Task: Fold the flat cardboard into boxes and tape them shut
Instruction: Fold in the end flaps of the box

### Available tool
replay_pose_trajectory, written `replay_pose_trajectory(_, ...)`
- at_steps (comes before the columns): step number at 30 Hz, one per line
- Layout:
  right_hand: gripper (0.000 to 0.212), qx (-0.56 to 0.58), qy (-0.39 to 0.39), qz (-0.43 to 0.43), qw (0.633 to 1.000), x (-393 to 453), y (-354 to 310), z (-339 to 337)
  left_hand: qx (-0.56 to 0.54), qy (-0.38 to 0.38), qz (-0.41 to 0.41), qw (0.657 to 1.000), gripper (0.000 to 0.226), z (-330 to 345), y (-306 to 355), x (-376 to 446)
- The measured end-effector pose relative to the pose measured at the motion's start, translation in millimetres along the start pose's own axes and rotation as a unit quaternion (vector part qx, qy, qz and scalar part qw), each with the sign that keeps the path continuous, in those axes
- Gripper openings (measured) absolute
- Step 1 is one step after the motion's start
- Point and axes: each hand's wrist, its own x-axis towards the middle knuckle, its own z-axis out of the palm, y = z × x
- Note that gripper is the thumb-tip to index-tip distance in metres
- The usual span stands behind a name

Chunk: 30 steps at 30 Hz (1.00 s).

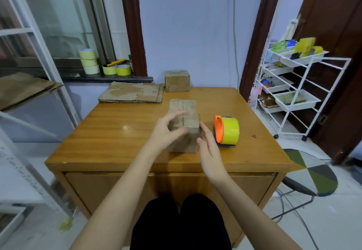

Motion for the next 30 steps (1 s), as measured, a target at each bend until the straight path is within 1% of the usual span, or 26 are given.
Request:
replay_pose_trajectory(1, 0.049, 0.005, 0.005, 0.004, 1.0, 0.4, -2.8, -1.2, -0.099, 0.054, -0.038, 0.993, 0.039, -2.4, 1.1, -1.6)
replay_pose_trajectory(2, 0.046, 0.012, 0.012, 0.009, 1.0, 1.5, -6.3, -2.8, -0.172, 0.113, -0.069, 0.976, 0.037, -5.2, -0.4, -2.7)
replay_pose_trajectory(3, 0.045, 0.024, 0.016, 0.016, 0.999, 3.4, -9.3, -4.4, -0.208, 0.154, -0.096, 0.961, 0.036, -7.7, -3.0, -4.4)
replay_pose_trajectory(4, 0.045, 0.039, 0.016, 0.025, 0.999, 6.1, -10.7, -5.6, -0.216, 0.166, -0.124, 0.954, 0.038, -8.2, -5.5, -6.8)
replay_pose_trajectory(7, 0.047, 0.072, -0.005, 0.052, 0.996, 11.3, -12.7, 3.4, -0.227, 0.114, -0.205, 0.945, 0.052, 5.8, -11.9, -19.9)
replay_pose_trajectory(9, 0.051, 0.084, -0.014, 0.059, 0.995, 10.1, -12.0, 14.4, -0.229, 0.087, -0.231, 0.942, 0.057, 20.2, -6.8, -28.5)
replay_pose_trajectory(14, 0.053, 0.092, -0.014, 0.045, 0.995, 6.5, -12.6, 20.9, -0.235, 0.103, -0.2, 0.946, 0.053, 29.5, 3.7, -30.6)
replay_pose_trajectory(17, 0.049, 0.079, -0.03, 0.048, 0.995, 14.8, -3.9, 3.8, -0.249, 0.084, -0.201, 0.944, 0.05, 20.8, -6.8, -31.9)
replay_pose_trajectory(19, 0.041, 0.048, -0.053, 0.025, 0.997, 20.7, -0.3, -16.2, -0.253, 0.077, -0.171, 0.949, 0.045, 6.9, -17.3, -34.7)
replay_pose_trajectory(20, 0.038, 0.026, -0.059, 0.0, 0.998, 23.4, 0.5, -27.0, -0.231, 0.085, -0.15, 0.958, 0.04, -1.6, -21.9, -35.1)
replay_pose_trajectory(21, 0.045, -0.004, -0.059, -0.035, 0.998, 25.7, -0.6, -37.0, -0.193, 0.094, -0.125, 0.969, 0.035, -10.3, -25.3, -34.9)
replay_pose_trajectory(22, 0.054, -0.031, -0.065, -0.072, 0.995, 28.1, -1.4, -45.2, -0.148, 0.094, -0.095, 0.98, 0.037, -18.5, -27.6, -35.2)
replay_pose_trajectory(24, 0.061, -0.086, -0.089, -0.125, 0.984, 34.1, -5.9, -56.3, -0.056, 0.055, -0.018, 0.997, 0.052, -30.5, -30.6, -34.2)
replay_pose_trajectory(25, 0.059, -0.119, -0.103, -0.151, 0.976, 39.1, -7.1, -58.9, -0.012, 0.024, 0.015, 1.0, 0.058, -35.1, -30.8, -32.2)
replay_pose_trajectory(27, 0.05, -0.175, -0.131, -0.194, 0.956, 49.7, -7.8, -62.4, 0.065, -0.034, 0.048, 0.996, 0.056, -40.1, -31.1, -24.8)
replay_pose_trajectory(28, 0.045, -0.193, -0.144, -0.211, 0.947, 54.4, -7.1, -62.6, 0.093, -0.048, 0.052, 0.993, 0.051, -41.2, -32.0, -21.1)
replay_pose_trajectory(30, 0.039, -0.21, -0.157, -0.231, 0.937, 60.6, -6.1, -61.6, 0.116, -0.05, 0.05, 0.991, 0.045, -40.9, -32.8, -15.9)
